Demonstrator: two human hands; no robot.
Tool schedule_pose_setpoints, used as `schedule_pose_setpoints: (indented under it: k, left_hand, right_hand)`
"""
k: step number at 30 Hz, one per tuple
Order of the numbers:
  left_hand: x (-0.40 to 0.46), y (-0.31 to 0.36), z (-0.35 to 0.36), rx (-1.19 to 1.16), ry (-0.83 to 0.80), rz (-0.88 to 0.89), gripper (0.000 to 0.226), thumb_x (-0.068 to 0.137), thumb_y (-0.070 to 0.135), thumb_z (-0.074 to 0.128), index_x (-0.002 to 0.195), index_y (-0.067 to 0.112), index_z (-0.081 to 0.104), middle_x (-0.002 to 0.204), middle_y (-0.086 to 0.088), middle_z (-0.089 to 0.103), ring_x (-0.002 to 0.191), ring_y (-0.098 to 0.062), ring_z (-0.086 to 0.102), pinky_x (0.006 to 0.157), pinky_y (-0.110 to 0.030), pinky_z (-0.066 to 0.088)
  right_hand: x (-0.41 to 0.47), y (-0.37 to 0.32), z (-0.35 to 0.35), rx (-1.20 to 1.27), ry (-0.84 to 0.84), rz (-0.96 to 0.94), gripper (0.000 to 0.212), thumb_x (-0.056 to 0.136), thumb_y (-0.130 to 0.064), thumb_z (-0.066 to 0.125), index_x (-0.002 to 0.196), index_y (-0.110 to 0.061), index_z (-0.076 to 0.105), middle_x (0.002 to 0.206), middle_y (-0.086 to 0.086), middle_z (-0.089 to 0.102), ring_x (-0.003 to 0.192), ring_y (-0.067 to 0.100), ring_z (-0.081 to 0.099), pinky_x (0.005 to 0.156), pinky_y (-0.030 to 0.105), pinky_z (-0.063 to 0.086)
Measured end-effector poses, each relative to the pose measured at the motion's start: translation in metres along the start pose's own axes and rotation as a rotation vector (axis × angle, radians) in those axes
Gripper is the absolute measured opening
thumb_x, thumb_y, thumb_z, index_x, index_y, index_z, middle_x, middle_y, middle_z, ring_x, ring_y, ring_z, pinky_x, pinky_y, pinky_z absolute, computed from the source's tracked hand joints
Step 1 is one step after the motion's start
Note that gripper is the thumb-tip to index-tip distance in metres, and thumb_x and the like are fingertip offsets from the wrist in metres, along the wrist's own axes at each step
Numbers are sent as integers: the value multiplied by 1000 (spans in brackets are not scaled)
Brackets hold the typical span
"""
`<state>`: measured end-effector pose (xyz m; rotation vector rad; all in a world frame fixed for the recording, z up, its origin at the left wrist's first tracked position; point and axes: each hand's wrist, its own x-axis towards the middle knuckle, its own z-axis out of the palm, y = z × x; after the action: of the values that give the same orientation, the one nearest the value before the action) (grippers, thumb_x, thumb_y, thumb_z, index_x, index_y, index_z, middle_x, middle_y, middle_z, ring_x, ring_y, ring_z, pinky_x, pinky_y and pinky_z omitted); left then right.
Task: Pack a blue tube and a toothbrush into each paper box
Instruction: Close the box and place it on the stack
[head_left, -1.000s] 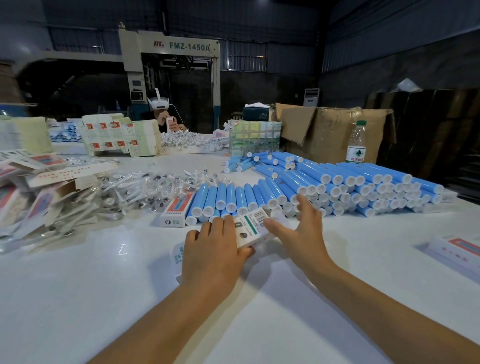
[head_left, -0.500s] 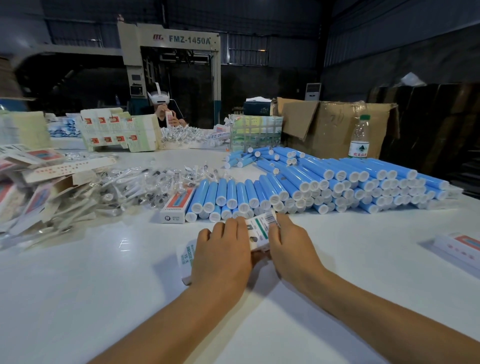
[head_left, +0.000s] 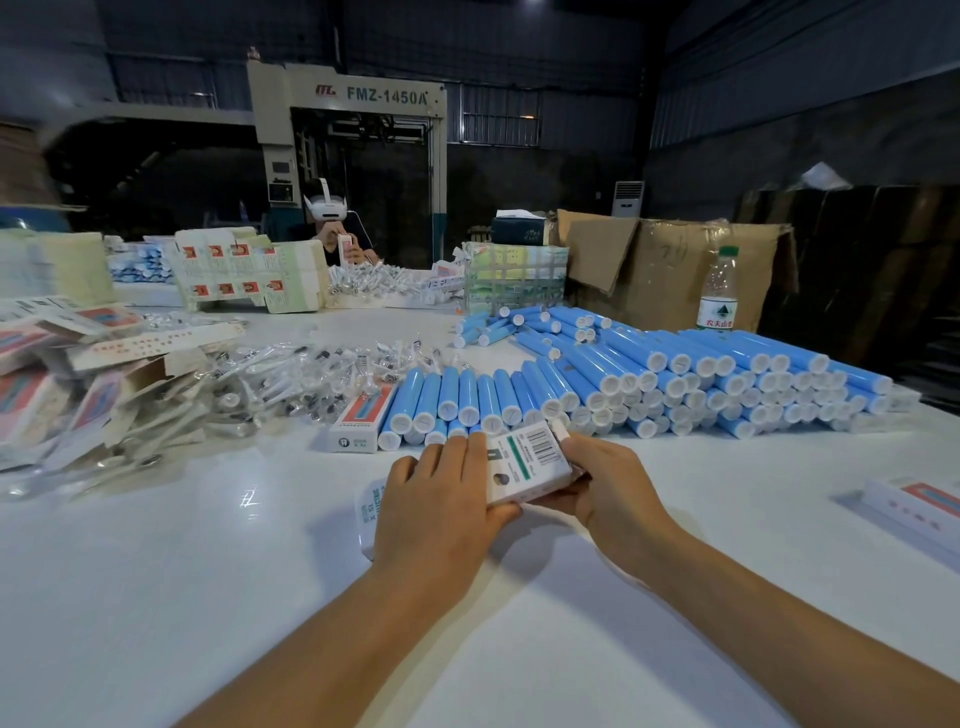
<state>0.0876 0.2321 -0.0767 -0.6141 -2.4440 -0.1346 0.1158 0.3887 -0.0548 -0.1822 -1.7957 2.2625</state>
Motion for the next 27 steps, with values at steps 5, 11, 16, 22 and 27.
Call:
schedule_pose_setpoints:
  k: [5,11,16,22,27]
  left_hand:
    - [0,0,0,15,-1,26,75,90,65,32,146,19,16,143,2,34,126,-17,35,98,-30,28]
    - [1,1,1,6,13,45,73,91,63,34,145,18,17,142,1,35,123,-17,37,96,-29,29]
    - [1,1,0,6,16,11,75,90,64,33,146,18,18,142,1,36,125,-17,37,96,-29,31]
    - [2,2,1,42,-5,-11,75,90,65,34,146,17,18,142,0,36,126,-19,37,95,-31,31]
    - [2,5,1,68,-17,-12,75,91,63,36,144,14,19,140,-2,38,122,-19,39,93,-31,31]
  right_hand:
    - [-3,1,0,-116,1,-29,35,94,0,37,83,-9,69,79,7,74,75,22,72,59,33,58]
    - [-5,8,-1,-264,16,-152,34,99,-15,38,87,-28,67,78,-6,73,78,14,71,59,22,55]
    - [-6,5,-1,-473,15,-254,26,95,-16,49,81,-20,70,80,-5,72,75,11,66,65,32,56]
    - [-3,6,-5,-602,218,-374,14,88,-17,66,74,-19,62,79,-1,65,75,12,60,56,15,46]
    - [-5,12,1,-674,257,-453,29,88,-8,65,67,-24,54,81,-2,58,74,8,55,57,10,42]
